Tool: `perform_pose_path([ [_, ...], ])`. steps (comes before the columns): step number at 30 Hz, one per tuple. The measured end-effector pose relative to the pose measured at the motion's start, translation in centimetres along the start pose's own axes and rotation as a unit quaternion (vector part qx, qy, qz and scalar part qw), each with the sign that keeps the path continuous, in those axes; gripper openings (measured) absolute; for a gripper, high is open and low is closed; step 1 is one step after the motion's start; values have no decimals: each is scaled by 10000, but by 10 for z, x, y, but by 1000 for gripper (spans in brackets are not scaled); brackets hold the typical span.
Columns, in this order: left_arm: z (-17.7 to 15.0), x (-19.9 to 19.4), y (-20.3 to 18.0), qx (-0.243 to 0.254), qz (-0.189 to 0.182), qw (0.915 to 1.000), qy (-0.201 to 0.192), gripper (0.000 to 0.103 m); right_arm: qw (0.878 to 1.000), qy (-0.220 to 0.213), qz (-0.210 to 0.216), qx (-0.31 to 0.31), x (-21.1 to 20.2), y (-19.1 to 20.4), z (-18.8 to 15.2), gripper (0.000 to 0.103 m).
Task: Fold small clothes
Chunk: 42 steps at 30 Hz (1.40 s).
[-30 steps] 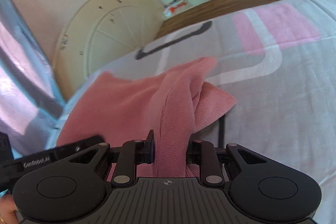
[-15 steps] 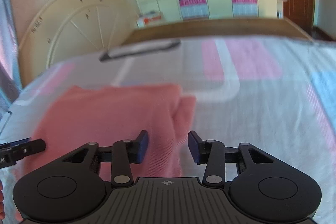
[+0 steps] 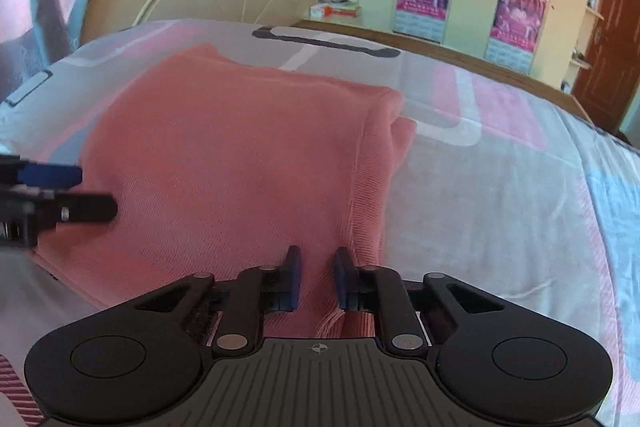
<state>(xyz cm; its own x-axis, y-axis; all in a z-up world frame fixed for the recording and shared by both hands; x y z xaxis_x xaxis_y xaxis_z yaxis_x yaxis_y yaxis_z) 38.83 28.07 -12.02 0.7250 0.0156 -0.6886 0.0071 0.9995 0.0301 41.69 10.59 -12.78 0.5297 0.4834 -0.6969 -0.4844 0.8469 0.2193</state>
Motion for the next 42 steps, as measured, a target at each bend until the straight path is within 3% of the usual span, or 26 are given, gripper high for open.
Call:
perform_pose_path([
  [4, -6, -16, 1, -44, -85, 10000, -20, 67, 9996, -201, 26, 191, -17, 7, -1, 16],
  [7, -15, -5, 1, -75, -67, 9997, 217, 66, 9998, 177, -20, 118, -14, 11, -22, 16],
  [11, -14, -6, 2, -117, -89, 9996, 231, 66, 9986, 167, 6, 509, -24, -1, -28, 16],
  [17, 12, -16, 12, -425, -72, 9990, -143, 68, 9914, -456, 155, 1216, -36, -23, 9, 20],
  [19, 20, -10, 12, -443, -10, 9989, -141, 68, 9878, -489, 170, 1471, -24, -36, 22, 30],
  [23, 23, 7, 11, -438, 135, 9989, -28, 72, 9800, -329, 406, 1920, 5, -52, 31, 33],
  [28, 20, 11, 6, -226, 254, 9994, -50, 75, 9815, -536, 286, 1816, 0, -47, 30, 11],
  [30, 20, 10, 3, -169, 269, 9995, -50, 76, 9835, -518, -29, 1731, 1, -49, 24, 11],
  [33, 20, 10, -1, -93, 387, 9992, 45, 79, 9841, -397, -45, 1728, 6, -47, 25, 11],
  [39, 22, 10, 1, -214, 457, 9983, 287, 83, 9891, -689, -111, 1295, -31, -19, 21, 13],
  [42, 22, 11, -2, -183, 512, 9979, 361, 87, 9938, -388, -347, 979, -31, -7, 1, 13],
])
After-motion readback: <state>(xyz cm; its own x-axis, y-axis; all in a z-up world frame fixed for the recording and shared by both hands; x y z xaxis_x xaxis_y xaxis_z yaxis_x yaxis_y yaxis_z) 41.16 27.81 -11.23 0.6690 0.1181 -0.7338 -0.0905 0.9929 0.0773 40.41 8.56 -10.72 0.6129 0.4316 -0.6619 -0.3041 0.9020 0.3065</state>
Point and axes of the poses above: each gripper's, at about its wrist camera, not at the fingertips, and x roughly the way its jaws point, y to its left, z to its top, the point moved 5 cm from there along x, roughly the way its jaws point, and after that the axes turned 15 degrees about z, right-handed, at the moved point
